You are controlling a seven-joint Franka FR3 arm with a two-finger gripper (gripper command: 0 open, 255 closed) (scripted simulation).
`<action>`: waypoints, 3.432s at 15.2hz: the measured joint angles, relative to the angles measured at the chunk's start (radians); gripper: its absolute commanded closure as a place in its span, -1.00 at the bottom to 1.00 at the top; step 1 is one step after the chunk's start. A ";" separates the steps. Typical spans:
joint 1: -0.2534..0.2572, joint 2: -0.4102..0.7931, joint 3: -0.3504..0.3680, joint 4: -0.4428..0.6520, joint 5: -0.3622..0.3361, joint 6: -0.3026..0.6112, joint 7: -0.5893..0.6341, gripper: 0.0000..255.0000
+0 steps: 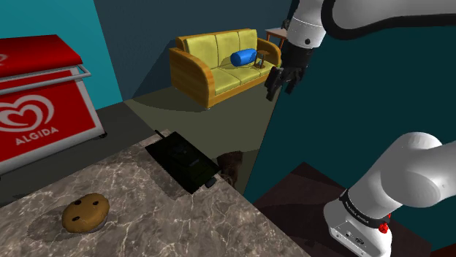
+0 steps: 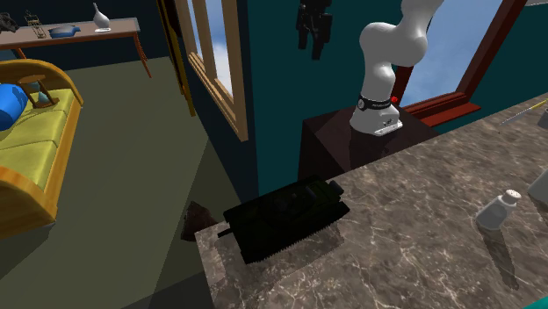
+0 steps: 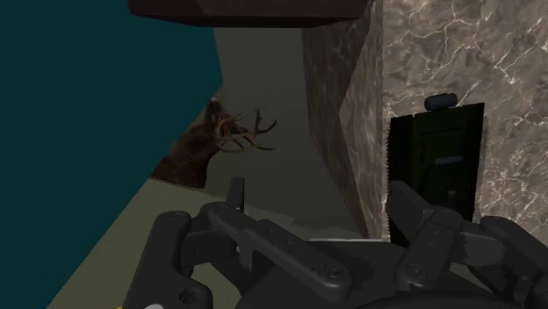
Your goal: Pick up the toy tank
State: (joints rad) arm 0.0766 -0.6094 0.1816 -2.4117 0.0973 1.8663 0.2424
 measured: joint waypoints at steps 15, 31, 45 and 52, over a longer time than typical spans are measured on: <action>0.035 0.488 0.245 0.169 -0.061 0.295 0.316 -1.00; 0.151 0.967 0.273 0.458 -0.321 0.413 0.606 -1.00; 0.157 0.987 0.267 0.453 -0.334 0.435 0.615 1.00; 0.143 0.933 0.283 0.470 -0.298 0.368 0.589 1.00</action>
State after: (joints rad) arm 0.2191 0.3241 0.4647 -1.9414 -0.2010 2.2346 0.8319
